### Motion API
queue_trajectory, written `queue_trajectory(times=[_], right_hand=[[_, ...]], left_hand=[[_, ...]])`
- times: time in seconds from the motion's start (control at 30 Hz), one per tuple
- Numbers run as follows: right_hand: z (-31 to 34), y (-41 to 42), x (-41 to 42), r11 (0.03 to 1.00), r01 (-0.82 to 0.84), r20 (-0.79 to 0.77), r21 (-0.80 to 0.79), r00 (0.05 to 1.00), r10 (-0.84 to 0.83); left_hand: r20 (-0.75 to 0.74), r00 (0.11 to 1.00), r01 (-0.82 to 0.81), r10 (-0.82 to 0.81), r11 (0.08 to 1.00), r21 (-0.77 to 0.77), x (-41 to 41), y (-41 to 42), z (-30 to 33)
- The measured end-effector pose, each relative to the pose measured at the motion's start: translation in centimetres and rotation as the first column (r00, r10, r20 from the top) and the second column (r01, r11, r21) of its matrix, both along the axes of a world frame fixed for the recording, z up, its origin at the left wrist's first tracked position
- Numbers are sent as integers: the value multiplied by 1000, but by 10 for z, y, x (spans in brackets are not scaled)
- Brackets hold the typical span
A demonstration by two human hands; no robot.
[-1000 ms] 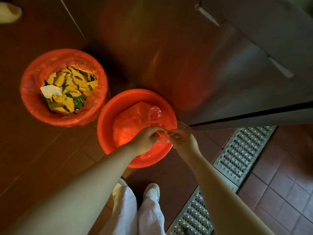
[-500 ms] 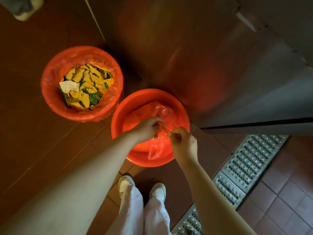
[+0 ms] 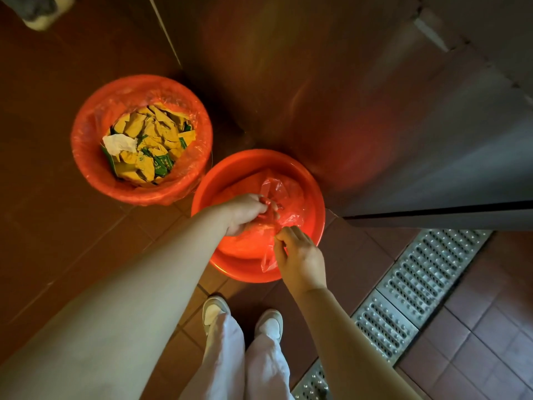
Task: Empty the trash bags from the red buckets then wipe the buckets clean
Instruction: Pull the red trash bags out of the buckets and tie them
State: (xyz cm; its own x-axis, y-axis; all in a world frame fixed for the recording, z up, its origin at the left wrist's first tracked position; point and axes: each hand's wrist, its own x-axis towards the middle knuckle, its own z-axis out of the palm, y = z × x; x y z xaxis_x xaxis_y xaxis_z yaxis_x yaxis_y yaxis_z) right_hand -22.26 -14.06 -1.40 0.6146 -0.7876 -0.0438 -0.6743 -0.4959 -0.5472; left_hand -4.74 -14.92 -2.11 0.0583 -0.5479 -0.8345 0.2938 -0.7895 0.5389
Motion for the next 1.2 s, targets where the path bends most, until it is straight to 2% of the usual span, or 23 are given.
queue_trajectory(times=[0.2, 0.27, 0.33, 0.4, 0.47, 0.53, 0.57, 0.63, 0.7, 0.77, 0.83, 0.9, 1.0, 1.07, 1.2], right_hand=[[-4, 2, -3, 999, -46, -93, -13, 995, 44], [-4, 3, -6, 998, -57, -99, 22, 993, 59], [-3, 2, -10, 997, -12, -109, 76, 994, 21], [-2, -4, -14, 987, 86, -97, 135, 993, -73], [0, -13, -14, 961, 182, -81, 208, 982, -168], [2, -25, -9, 907, 263, -73, 330, 965, -254], [2, -33, -5, 859, 302, -84, 412, 952, -294], [3, -48, 6, 738, 349, -100, 577, 927, -361], [2, -61, 16, 656, 333, -70, 677, 917, -393], [2, -72, 24, 638, 284, -46, 716, 931, -363], [3, -81, 31, 672, 193, -12, 715, 964, -264], [4, -89, 38, 704, 100, 27, 703, 986, -167], [3, -93, 53, 685, 57, -9, 726, 997, -73], [3, -92, 59, 643, 35, -42, 765, 999, -4], [3, -93, 65, 492, 19, -89, 870, 989, 119]], left_hand=[[-185, 980, -49, 66, 994, 99, -1, -1, 11], [-175, 982, -58, 74, 994, 95, -3, -1, 12], [-34, 999, -24, 26, 999, 44, -6, 0, 17], [240, 958, 175, -158, 983, -53, -9, 4, 23], [509, 777, 492, -371, 862, -123, -12, 12, 22], [757, 499, 744, -423, 656, -124, -16, 24, 15], [860, 342, 830, -378, 551, -88, -18, 31, 8], [969, 95, 909, -227, 416, 8, -22, 43, 1], [992, -34, 936, -119, 344, 74, -22, 50, -4], [995, -78, 948, -63, 304, 93, -18, 57, -8], [995, -95, 958, -40, 269, 103, -13, 63, -11], [995, -98, 965, -28, 243, 102, -9, 66, -11], [996, -91, 972, 19, 217, 85, -5, 66, -9], [995, -96, 975, 34, 205, 87, -4, 64, -9], [993, -99, 977, 62, 195, 85, -4, 62, -11]])
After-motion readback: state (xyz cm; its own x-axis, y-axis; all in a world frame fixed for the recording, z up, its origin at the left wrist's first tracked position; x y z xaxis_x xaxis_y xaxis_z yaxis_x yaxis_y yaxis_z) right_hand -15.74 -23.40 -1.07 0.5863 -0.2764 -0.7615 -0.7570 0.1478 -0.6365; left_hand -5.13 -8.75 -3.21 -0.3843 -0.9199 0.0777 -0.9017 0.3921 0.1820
